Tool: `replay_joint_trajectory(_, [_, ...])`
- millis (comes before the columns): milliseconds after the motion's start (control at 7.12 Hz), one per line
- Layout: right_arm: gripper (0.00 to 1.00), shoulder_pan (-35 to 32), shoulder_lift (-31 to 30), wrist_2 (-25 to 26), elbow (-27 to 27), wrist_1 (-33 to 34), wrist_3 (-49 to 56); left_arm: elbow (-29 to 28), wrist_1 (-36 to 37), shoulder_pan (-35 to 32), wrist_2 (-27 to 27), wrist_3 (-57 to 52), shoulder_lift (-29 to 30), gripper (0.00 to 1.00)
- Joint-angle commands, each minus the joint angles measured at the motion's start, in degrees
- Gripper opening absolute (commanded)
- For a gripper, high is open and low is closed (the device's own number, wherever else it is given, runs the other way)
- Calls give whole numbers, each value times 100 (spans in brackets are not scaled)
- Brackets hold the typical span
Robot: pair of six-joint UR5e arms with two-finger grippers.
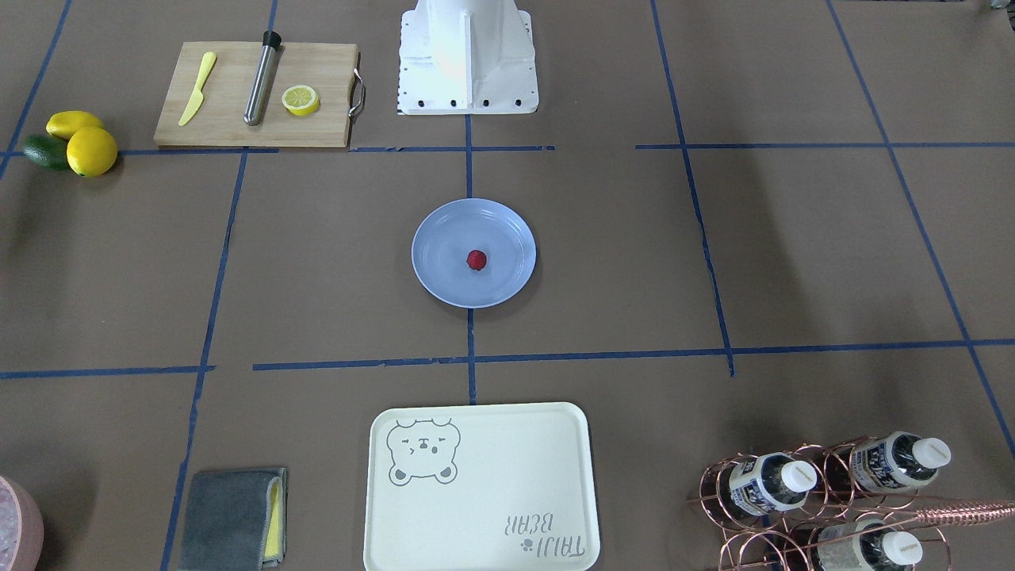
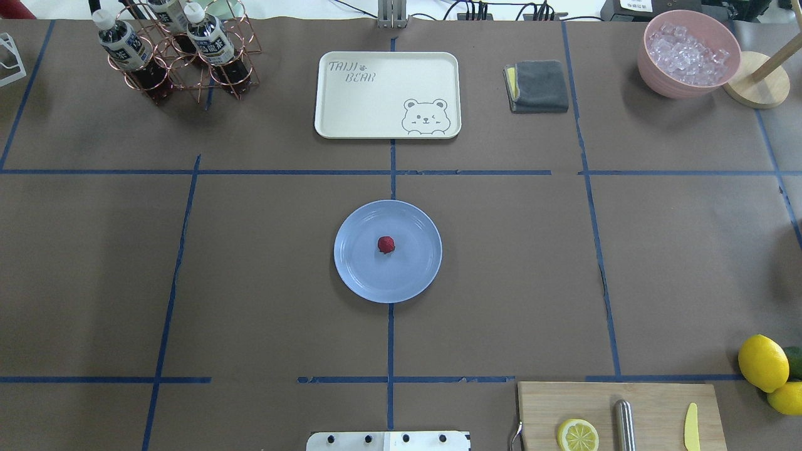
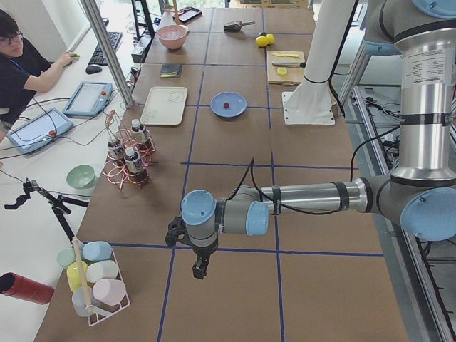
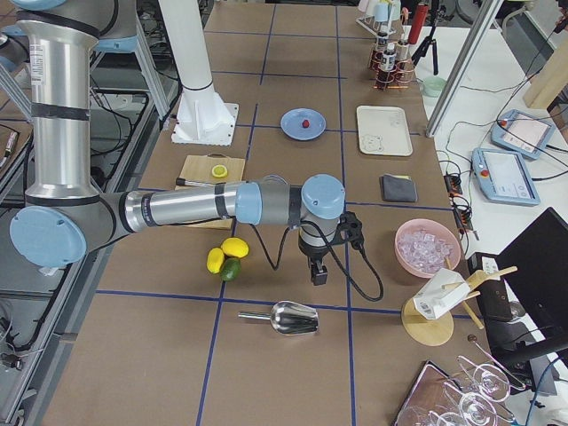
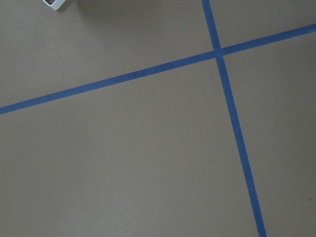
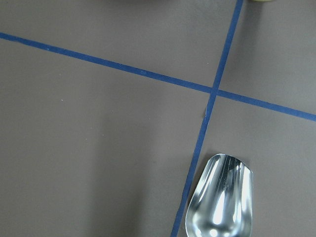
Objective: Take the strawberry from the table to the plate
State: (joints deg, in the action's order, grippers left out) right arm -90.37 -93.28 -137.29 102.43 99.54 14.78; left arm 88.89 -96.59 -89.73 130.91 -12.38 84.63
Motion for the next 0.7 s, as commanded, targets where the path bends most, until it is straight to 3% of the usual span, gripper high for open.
replay_joint_trajectory(0, [100, -33, 177, -61, -581, -328, -10, 58, 192, -175, 171, 69, 9, 100])
replay_joint_trajectory(561, [100, -323, 117, -245, -795, -329, -19, 761, 703, -203, 189, 683, 28, 100])
